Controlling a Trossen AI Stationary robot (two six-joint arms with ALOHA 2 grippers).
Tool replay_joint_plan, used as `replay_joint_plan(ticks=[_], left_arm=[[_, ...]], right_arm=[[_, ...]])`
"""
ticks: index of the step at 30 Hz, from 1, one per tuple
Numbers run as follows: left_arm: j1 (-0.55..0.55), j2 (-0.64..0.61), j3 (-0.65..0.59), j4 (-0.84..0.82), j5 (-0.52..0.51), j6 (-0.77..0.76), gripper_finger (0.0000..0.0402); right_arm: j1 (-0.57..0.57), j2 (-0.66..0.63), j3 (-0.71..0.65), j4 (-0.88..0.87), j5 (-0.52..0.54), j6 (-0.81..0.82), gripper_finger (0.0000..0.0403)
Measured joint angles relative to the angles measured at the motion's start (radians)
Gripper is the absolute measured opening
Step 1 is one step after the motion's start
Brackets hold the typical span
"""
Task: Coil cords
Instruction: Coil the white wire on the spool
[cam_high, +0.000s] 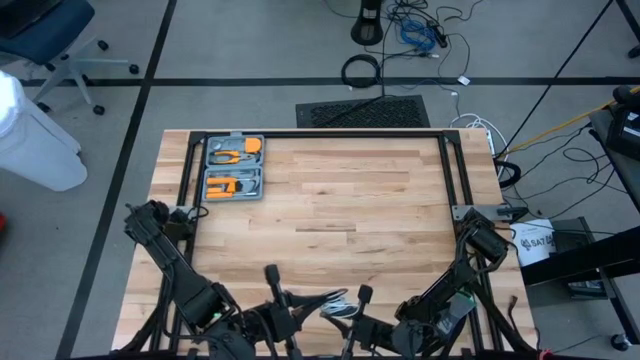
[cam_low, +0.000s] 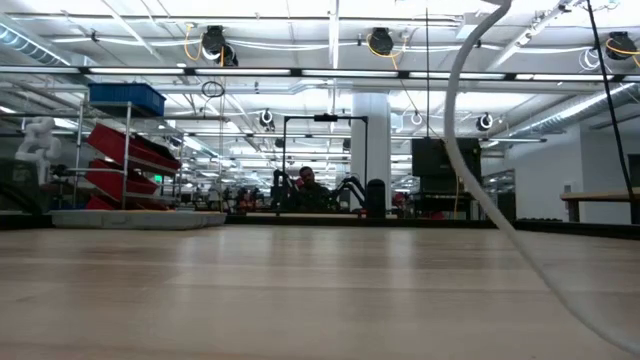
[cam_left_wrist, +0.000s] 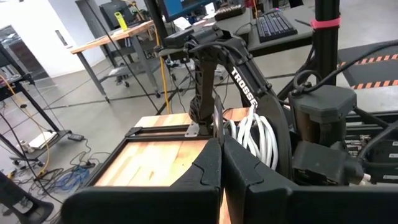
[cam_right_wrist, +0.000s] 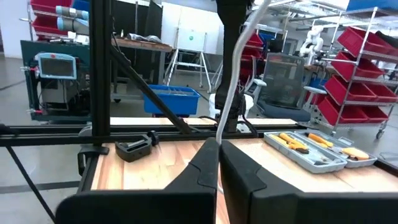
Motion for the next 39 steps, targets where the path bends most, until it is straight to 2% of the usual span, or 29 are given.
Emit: replay_joint_plan(ticks=[9,13,20,25,34,39], left_arm=[[0.004,0.061,-0.018,0.121,-0.013,-0.011,0.0001],[-0.002,0.064,-0.019,0.224,0.006,0.044,0.0001],[-0.035,0.064,-0.019,0.399,0.014,0.212,0.0001],[-0.035,0.063,-0.019,0.379,0.013,0.225,0.0001],[-0.043,0.062,-0.019,0.275,0.029,0.184,0.0001],[-0.059,0.062,-0.019,0.232,0.051,0.171,0.0001]], right_arm=[[0.002,-0.001,0.058,-0.038,0.176,-0.045,0.0001],[0.002,-0.001,0.058,-0.067,0.183,-0.025,0.0000],[-0.001,-0.001,0.058,-0.222,0.172,0.151,0.0000],[0.025,-0.001,0.058,-0.224,0.180,0.139,0.0009],[0.190,-0.018,0.058,-0.181,0.197,0.006,0.0083],[0.264,-0.045,0.058,-0.171,0.219,-0.072,0.0094]])
